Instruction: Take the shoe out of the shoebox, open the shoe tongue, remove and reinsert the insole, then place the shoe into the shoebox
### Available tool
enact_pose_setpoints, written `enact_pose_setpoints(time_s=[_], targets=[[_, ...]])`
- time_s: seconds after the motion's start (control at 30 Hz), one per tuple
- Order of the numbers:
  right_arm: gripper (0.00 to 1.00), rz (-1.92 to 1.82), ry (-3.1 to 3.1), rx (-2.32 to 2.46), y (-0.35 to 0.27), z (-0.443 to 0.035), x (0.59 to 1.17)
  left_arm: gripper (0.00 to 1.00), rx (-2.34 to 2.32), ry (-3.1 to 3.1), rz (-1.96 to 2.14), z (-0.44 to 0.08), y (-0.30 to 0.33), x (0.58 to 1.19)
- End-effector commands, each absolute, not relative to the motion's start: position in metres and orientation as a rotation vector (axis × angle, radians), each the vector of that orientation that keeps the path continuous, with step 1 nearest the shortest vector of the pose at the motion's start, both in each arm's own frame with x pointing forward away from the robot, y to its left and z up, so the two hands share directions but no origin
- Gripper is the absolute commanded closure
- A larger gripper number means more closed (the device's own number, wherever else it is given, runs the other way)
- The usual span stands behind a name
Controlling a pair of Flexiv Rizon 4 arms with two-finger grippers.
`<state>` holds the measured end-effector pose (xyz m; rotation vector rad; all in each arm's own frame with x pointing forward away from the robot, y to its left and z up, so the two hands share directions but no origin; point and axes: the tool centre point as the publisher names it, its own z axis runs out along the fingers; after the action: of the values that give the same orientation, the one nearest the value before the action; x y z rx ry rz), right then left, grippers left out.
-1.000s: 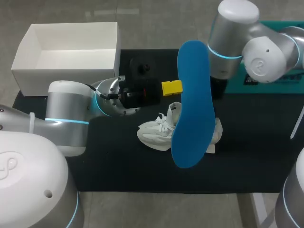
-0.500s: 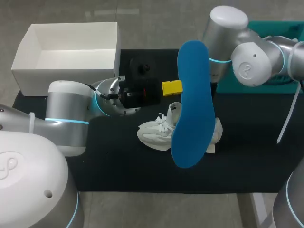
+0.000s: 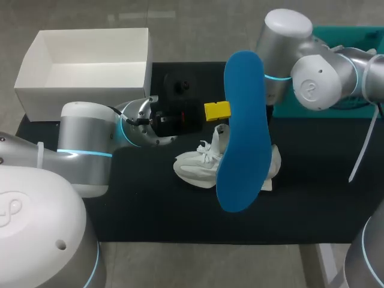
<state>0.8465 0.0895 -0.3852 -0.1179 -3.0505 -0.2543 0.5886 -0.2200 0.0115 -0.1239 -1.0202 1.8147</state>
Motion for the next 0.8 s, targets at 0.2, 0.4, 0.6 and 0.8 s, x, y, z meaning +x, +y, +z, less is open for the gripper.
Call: enact_pose_setpoints(time_s=[0.2,0.4,0.6,0.8], targets=[[1.00,-0.231,-3.015,-0.220,0.095,-0.385,0.848,1.00,-0.125,-1.017,1.816,0.011,-0.221,0.588],[1.00,-0.263,-2.949,-0.487,0.100,-0.367,0.851,1.00,-0.125,-1.017,1.816,0.011,-0.221,0.588],[1.00,-0.394,-2.770,-1.002,0.093,-0.348,0.854,1.00,-0.125,-1.017,1.816,0.011,-0.221,0.588],[1.00,-0.647,-2.508,-1.456,0.090,-0.337,0.848,1.00,-0.125,-1.017,1.816,0.011,-0.221,0.588]])
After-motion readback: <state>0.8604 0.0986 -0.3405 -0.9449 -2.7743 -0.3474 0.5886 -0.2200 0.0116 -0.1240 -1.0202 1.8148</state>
